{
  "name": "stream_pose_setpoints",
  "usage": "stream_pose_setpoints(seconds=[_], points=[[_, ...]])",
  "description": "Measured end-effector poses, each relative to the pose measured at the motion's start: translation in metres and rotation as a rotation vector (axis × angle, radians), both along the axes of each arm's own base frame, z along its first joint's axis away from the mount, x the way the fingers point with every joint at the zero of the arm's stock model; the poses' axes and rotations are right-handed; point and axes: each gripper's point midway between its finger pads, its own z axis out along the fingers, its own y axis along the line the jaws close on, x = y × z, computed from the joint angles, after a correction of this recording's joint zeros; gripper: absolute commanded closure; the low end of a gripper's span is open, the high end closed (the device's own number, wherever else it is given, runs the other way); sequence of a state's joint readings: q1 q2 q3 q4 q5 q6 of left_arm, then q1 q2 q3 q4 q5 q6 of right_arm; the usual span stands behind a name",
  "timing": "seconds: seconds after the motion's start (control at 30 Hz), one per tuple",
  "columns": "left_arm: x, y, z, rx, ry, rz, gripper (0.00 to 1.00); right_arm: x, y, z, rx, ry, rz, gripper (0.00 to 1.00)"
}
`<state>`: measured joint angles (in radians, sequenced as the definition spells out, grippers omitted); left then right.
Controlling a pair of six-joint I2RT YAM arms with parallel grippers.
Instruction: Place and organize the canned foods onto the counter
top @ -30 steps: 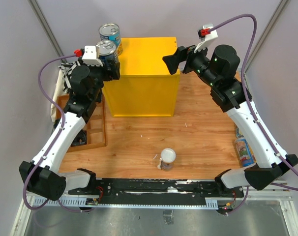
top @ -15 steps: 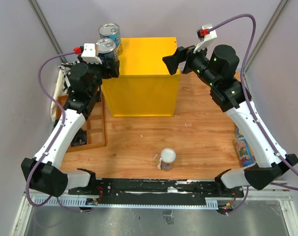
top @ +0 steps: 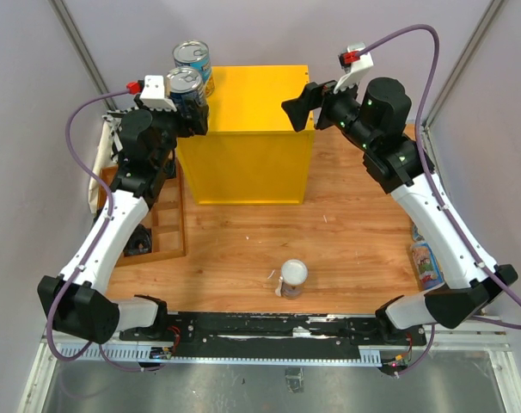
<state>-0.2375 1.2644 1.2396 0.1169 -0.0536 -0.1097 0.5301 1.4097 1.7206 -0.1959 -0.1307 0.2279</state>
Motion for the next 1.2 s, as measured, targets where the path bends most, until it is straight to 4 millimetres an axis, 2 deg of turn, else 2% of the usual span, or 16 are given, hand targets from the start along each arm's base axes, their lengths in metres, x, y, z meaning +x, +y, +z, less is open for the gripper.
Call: stream_pose_setpoints(seconds=[0.5, 1.0, 1.2], points=[[0.0039, 0.0011, -0.0009, -0.02, 0.016, 0.006, 0.01, 0.0007, 0.0004, -0.0037, -0.007, 0.011, 0.0, 0.02], [0.0032, 0.0009, -0.0017, -0.04, 0.03, 0.007, 0.01, 0.0002, 0.0002, -0.0019, -0.006, 0.009, 0.0, 0.01], [-0.0042, -0.0001, 0.0005, -0.056, 0.039, -0.006, 0.01, -0.0012, -0.0006, 0.0007, -0.006, 0.009, 0.0, 0.01]])
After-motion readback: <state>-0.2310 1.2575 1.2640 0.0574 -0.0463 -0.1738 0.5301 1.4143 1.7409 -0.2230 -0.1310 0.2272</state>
